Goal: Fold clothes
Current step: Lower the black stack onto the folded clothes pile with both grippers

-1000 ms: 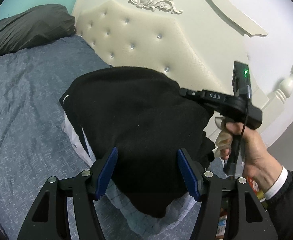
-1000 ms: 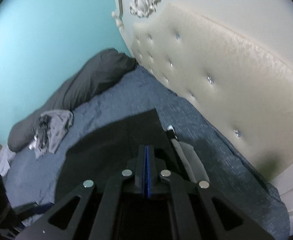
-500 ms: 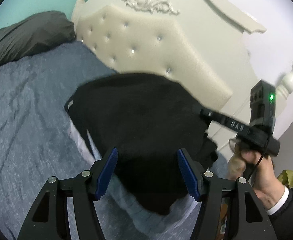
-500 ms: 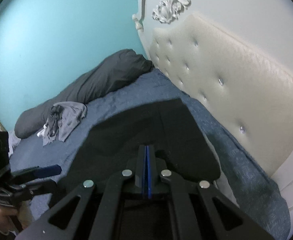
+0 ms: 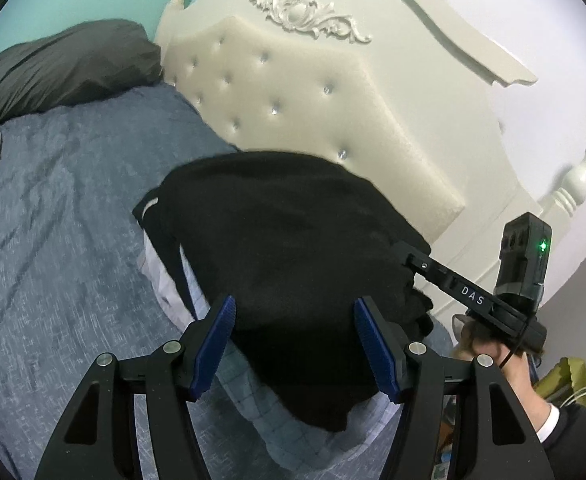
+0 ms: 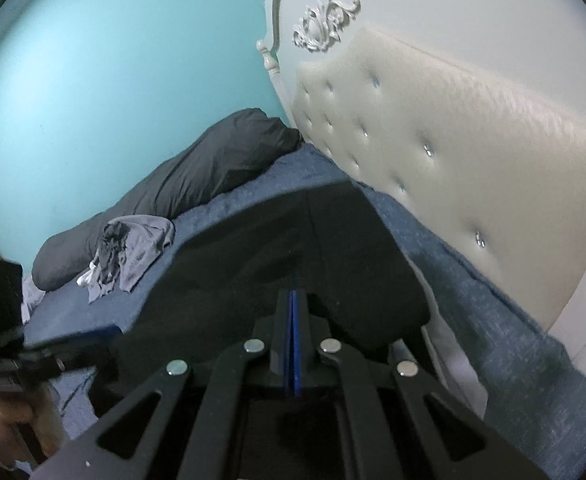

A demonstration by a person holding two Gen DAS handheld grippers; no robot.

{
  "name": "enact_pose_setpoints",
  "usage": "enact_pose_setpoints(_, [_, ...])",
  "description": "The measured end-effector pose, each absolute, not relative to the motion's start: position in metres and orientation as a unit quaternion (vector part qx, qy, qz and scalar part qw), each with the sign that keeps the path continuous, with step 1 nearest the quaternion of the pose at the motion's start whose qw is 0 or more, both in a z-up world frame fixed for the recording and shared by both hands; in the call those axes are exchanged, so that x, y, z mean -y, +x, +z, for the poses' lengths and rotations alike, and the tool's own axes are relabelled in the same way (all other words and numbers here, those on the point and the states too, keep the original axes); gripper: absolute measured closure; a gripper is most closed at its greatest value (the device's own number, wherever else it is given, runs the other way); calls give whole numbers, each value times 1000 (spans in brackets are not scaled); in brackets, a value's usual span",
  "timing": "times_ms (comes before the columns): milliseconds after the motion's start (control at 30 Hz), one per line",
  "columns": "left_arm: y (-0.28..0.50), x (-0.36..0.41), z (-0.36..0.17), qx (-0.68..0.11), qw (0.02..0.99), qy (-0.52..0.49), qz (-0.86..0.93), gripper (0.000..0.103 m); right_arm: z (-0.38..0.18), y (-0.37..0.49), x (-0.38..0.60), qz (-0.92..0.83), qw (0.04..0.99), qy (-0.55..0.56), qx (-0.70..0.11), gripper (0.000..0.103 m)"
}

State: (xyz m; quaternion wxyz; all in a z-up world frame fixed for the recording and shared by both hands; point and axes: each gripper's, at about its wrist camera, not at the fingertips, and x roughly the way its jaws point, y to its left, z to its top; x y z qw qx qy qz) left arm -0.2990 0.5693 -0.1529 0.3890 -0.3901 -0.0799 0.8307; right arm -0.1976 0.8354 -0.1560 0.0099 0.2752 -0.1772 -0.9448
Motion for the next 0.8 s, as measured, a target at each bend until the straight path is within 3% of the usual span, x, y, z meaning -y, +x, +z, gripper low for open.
enact_pose_setpoints(167, [-300,-569,-157,81,389,-395,828,37,-167,-191,-837,-946,10,263,191,103])
enact_pose_setpoints(467, [-311,-588,-139,77,394,-380,833,37,-136,-192,-830,-955,23,235,178,103])
enact_pose_setpoints(800, [-314,-597,-144,68,390,-387,833,37,-160,-196,-820,-950,29,259,171,103])
